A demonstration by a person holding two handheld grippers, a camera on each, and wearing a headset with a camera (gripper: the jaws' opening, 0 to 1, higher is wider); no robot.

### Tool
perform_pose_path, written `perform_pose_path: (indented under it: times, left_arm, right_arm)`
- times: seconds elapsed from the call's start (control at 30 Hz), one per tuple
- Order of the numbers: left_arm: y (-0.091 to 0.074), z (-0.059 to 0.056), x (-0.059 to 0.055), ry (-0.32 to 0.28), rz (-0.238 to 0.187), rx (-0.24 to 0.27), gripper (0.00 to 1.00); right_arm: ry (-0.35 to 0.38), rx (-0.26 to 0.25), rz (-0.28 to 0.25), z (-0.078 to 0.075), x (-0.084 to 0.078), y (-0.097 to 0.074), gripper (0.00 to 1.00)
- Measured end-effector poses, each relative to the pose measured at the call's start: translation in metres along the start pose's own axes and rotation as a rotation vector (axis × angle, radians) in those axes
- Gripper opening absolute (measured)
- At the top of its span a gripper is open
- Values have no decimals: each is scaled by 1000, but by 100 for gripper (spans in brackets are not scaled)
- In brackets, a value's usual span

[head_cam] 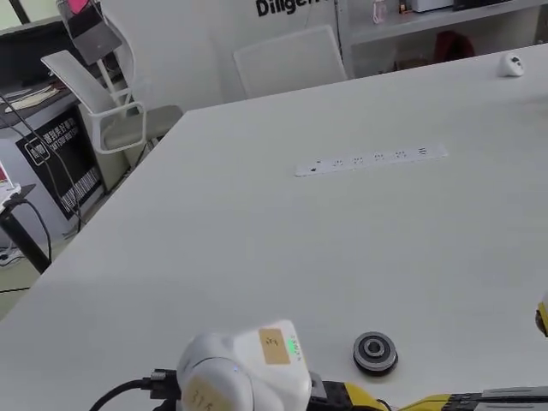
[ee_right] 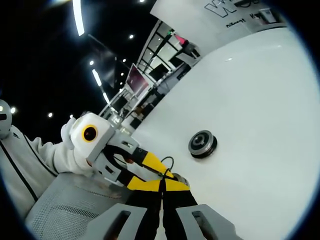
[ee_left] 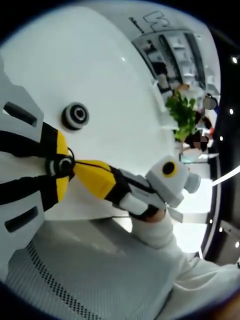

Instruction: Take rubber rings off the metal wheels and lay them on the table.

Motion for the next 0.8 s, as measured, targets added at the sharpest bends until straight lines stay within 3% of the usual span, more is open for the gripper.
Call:
perform_pose_path:
  times: [0.33, 0.53, 0.8]
  left_arm:
    - [1, -1, 1, 2, 10, 7, 14]
    - [-2, -1, 3, 36, 42, 4, 17]
    - [-12, -2, 20, 27, 2, -14, 23]
  right_arm:
    - [-14, -62, 20, -11, -4, -4, 0]
    - [-23, -60, 18, -9, -2, -7, 0]
    - [-27, -80, 7, -8, 0, -13, 0]
Point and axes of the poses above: the centre of the closed fingertips' face, and the gripper's own axes: y roughly forward along the fingers, z roughly to its left, x roughly out of its top, the point moved 2 cm from there along -y, roughly backward along the fingers, and after that the axes turned 9 degrees about -z, right-handed, at the moved point
